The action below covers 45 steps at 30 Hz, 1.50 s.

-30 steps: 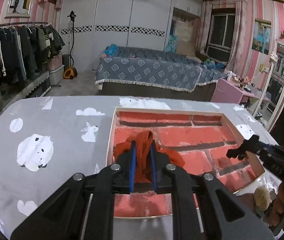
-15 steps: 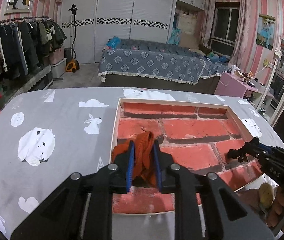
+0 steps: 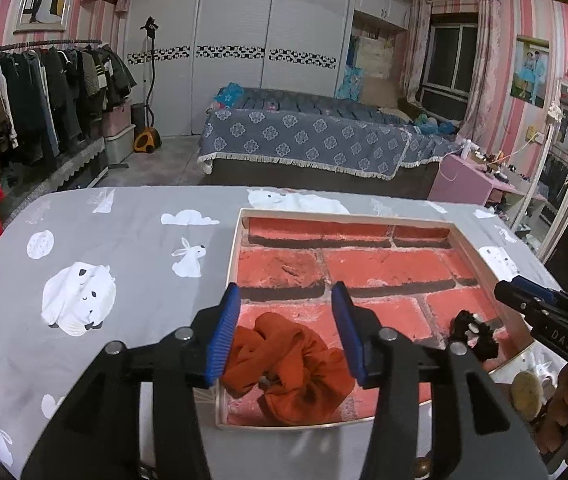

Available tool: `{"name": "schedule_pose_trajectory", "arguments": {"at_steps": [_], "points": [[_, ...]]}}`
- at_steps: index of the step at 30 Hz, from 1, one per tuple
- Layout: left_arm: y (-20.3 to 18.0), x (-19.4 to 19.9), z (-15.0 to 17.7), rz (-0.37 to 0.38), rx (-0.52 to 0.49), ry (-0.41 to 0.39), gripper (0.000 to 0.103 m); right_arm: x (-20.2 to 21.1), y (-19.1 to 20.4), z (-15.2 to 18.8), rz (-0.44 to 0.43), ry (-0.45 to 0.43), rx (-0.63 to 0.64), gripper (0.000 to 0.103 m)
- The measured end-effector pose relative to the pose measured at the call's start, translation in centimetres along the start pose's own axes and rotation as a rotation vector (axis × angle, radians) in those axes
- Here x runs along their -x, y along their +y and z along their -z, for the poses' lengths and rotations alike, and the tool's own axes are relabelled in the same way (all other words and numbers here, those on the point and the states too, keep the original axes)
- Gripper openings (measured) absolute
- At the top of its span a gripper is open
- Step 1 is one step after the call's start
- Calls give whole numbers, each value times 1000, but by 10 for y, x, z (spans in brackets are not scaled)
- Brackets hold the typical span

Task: Organize jewelry
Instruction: 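Withdraw both tools from the tray back toward the remaining jewelry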

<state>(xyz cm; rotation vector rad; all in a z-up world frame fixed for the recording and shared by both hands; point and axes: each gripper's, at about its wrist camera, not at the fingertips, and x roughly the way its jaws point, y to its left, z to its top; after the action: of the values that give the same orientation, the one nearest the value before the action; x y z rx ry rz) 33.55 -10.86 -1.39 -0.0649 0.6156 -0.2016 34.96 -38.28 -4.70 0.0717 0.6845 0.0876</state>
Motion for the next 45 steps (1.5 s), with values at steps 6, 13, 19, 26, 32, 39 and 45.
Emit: {"name": "schedule_pose_trajectory", "arguments": {"at_steps": [6,13,19,26,32,39,45], "points": [[1,34,-15,9,3,-67,51,29,0,-8,0,-56,4,41],[11,100,-17,-40,-50,-133,59,108,1,-9,14,-156,42,48],[33,161,19,-75,-61,-193,65,178,-7,42,8,-244,47,54],[32,203,102,-165,-122,-251,69,217,-9,125,10,-299,-1,69],[17,214,150,-154,-132,-278,74,221,-7,157,30,-316,14,70],[4,205,159,-106,-124,-215,74,212,-4,161,33,-292,28,70],[-6,192,157,-82,-124,-132,75,203,-6,162,47,-243,24,70]]}}
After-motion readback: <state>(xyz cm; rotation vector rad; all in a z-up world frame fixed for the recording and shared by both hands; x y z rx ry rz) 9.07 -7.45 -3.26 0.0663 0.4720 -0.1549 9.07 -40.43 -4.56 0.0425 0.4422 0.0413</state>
